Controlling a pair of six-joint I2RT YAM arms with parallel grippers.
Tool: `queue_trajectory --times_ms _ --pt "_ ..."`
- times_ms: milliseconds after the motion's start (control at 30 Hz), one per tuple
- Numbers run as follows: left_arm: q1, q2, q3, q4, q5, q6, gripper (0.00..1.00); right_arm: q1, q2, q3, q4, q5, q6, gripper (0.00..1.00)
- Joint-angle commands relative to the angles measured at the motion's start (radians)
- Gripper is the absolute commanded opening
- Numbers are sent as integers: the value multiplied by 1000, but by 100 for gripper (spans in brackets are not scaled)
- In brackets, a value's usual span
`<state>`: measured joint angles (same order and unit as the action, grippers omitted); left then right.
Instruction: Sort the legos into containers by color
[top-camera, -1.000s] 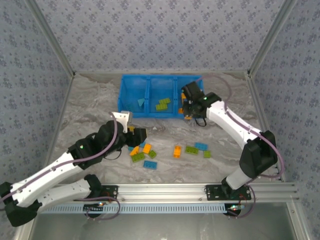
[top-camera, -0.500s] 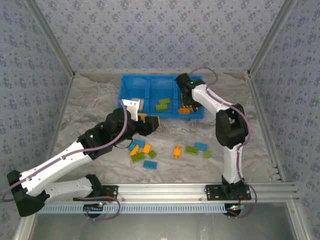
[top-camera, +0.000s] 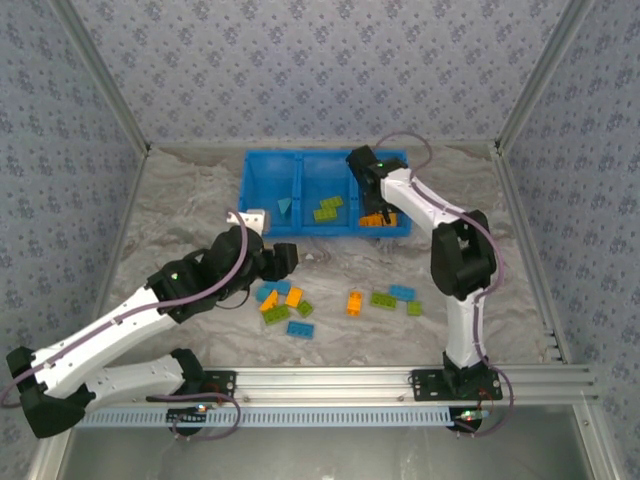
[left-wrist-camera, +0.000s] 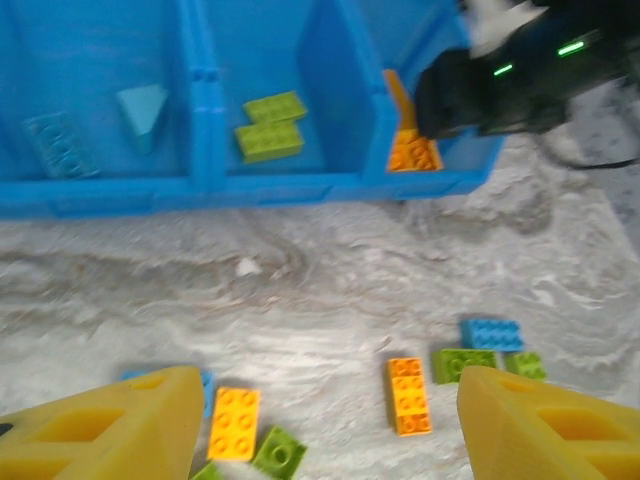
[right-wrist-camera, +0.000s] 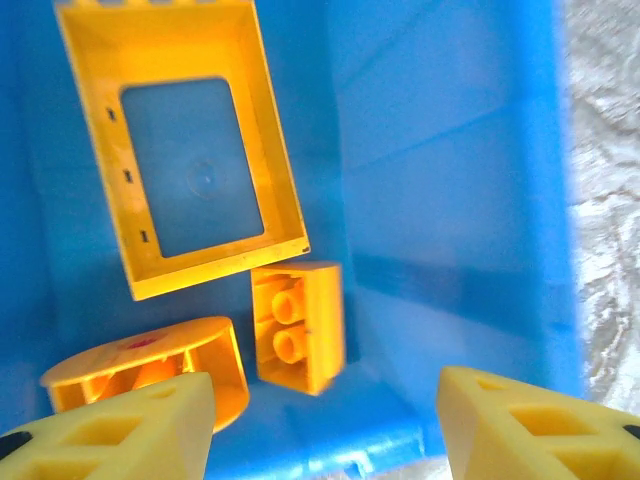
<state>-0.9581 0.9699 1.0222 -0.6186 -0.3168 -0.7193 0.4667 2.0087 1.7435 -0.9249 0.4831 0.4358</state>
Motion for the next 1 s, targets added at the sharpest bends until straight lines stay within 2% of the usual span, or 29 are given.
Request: queue_trajectory --times_ms 0,67,200,367,500,667,967 --pt "35 24 -11 -175 -66 -105 69 20 -151 37 -17 39 1 63" --pt "92 53 -29 -211 -36 -171 69 38 -214 17 1 42 -7 62" --pt "292 86 -157 -147 177 -285 68 128 -438 -167 170 26 -60 62" --pt "399 170 -239 -24 283 -384 65 285 -660 -466 380 -128 -60 62" --pt "420 247 -295 66 342 -493 65 431 -743 -661 462 -169 -1 62" --pt "425 265 -351 134 328 -643 68 537 -763 -758 481 -153 68 61" --pt "431 288 -447 253 327 -834 65 559 -767 -742 484 -147 48 62"
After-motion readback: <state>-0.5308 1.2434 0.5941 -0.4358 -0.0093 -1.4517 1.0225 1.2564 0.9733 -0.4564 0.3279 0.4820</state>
